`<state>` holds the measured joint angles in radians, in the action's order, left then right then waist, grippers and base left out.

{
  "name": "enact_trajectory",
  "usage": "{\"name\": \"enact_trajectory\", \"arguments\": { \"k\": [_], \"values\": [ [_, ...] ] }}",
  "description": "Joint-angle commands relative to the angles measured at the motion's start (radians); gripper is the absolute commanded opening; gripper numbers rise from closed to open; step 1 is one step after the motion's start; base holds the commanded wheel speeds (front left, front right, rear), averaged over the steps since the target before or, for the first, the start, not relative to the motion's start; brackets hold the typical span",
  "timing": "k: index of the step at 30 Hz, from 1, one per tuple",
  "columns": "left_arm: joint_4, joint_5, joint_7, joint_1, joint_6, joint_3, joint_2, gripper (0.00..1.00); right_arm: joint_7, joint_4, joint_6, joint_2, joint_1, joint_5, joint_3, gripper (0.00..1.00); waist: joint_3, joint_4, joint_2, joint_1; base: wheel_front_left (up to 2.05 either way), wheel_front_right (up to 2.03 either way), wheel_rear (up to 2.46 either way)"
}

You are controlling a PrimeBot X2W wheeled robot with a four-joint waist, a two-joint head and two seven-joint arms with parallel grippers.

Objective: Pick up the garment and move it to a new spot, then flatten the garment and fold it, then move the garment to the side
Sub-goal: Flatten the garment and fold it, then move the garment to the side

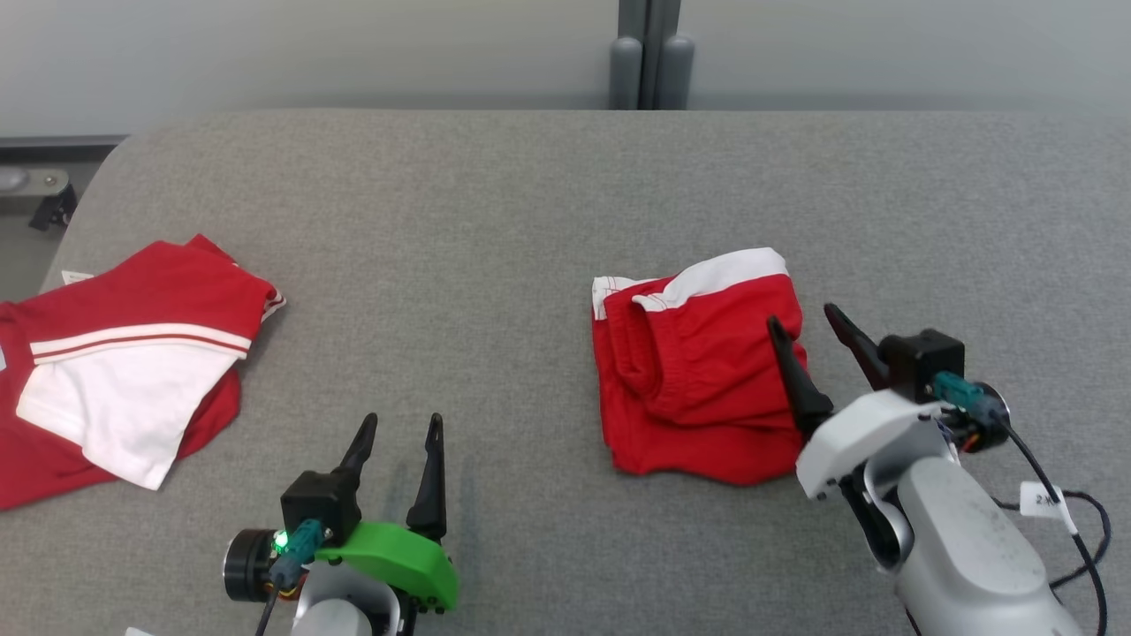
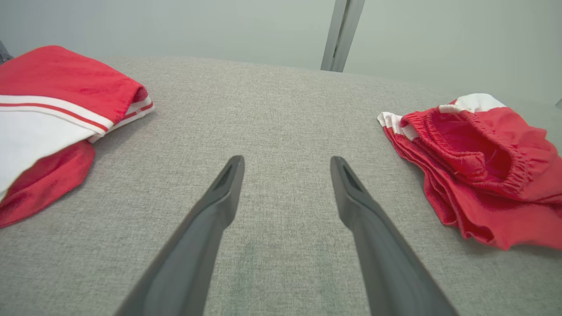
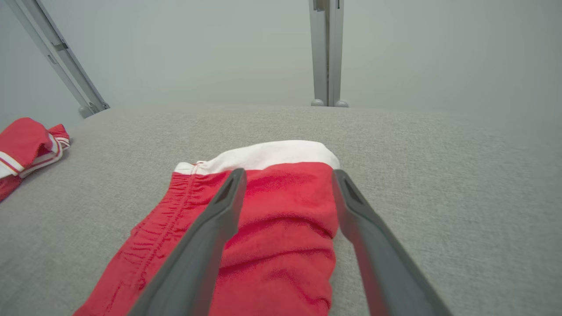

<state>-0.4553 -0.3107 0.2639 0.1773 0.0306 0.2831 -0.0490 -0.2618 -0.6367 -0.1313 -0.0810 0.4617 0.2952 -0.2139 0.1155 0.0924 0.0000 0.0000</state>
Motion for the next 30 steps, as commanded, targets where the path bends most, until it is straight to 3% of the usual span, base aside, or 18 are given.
{"name": "enact_trajectory", "arguments": {
  "k": [1, 6, 11, 21, 30],
  "values": [
    [0.009, 0.022, 0.001, -0.024, -0.005, -0.010, -0.004, 1.00, -0.004, 0.018, 0.001, 0.003, -0.049, -0.040, 0.031, 1.00, -0.022, -0.019, 0.0000, 0.0000, 0.00, 0.00, 0.00],
    [0.044, 0.091, 0.001, -0.070, -0.007, -0.036, -0.004, 1.00, -0.004, 0.076, 0.001, 0.016, -0.165, -0.138, 0.142, 1.00, -0.070, -0.034, 0.0000, 0.0000, 0.00, 0.00, 0.00],
    [0.086, 0.127, 0.001, -0.136, -0.009, -0.049, -0.004, 1.00, -0.004, 0.102, 0.001, 0.024, -0.260, -0.172, 0.189, 1.00, -0.110, -0.040, 0.0000, 0.0000, 0.00, 0.00, 0.00],
    [0.136, 0.133, 0.001, -0.229, -0.019, -0.035, -0.004, 1.00, -0.005, 0.094, 0.001, 0.028, -0.367, -0.136, 0.188, 1.00, -0.139, -0.041, 0.0000, 0.0000, 0.00, 0.00, 0.00],
    [0.143, 0.129, 0.001, -0.206, -0.012, -0.025, -0.004, 1.00, -0.005, 0.086, 0.001, 0.028, -0.320, -0.144, 0.169, 1.00, -0.113, -0.032, 0.0000, 0.0000, 0.00, 0.00, 0.00]
  ]
}}
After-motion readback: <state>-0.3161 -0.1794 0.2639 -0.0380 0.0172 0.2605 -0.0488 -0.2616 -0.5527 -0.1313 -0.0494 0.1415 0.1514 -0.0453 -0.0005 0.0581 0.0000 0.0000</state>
